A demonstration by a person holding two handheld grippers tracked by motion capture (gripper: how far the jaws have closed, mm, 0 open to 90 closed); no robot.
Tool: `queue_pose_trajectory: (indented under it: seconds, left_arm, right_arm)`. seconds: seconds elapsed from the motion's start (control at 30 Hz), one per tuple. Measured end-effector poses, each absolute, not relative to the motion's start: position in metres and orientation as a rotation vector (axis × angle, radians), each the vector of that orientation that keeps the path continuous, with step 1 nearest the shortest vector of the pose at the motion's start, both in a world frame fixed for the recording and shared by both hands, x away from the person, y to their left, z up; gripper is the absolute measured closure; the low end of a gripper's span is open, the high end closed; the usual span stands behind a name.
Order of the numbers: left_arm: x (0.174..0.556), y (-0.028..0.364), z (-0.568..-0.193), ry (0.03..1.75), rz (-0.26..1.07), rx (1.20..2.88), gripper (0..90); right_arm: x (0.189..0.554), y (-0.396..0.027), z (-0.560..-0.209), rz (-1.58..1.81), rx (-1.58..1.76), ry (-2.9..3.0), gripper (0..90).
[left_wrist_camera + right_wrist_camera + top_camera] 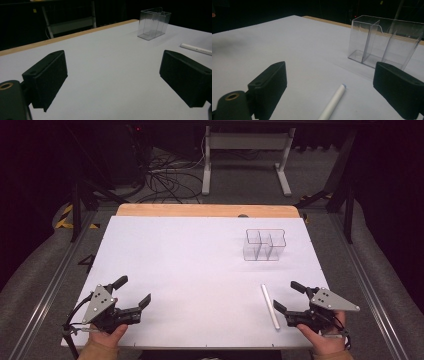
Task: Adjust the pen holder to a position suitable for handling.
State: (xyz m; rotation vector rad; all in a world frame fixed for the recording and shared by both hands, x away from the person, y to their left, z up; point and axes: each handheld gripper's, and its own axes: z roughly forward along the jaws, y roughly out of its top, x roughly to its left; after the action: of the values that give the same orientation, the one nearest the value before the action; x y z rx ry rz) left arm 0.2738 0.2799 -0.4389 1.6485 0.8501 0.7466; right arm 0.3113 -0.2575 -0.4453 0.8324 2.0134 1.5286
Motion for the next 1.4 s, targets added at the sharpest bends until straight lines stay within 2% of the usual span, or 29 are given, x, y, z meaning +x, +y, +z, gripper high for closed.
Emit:
queue_pose_trajectory:
  seconds: [0.43,0.57,0.77,1.4]
  left_arm:
    - [0.272,0.276,-0.440,0.840,0.792,1.683,9.1]
    - [0.273,0.275,-0.440,0.836,0.791,1.690,9.2]
    - [0.272,0.274,-0.440,0.832,0.798,1.691,9.6]
    - [0.282,0.267,-0.441,0.794,0.770,1.704,10.2]
  right_arm:
    - [0.311,-0.255,-0.442,1.527,0.814,2.025,12.2]
    - [0.309,-0.254,-0.441,1.546,0.816,2.041,19.4]
    - [0.310,-0.252,-0.437,1.522,0.835,2.038,23.1]
    - [0.341,-0.233,-0.418,1.483,0.864,2.095,23.4]
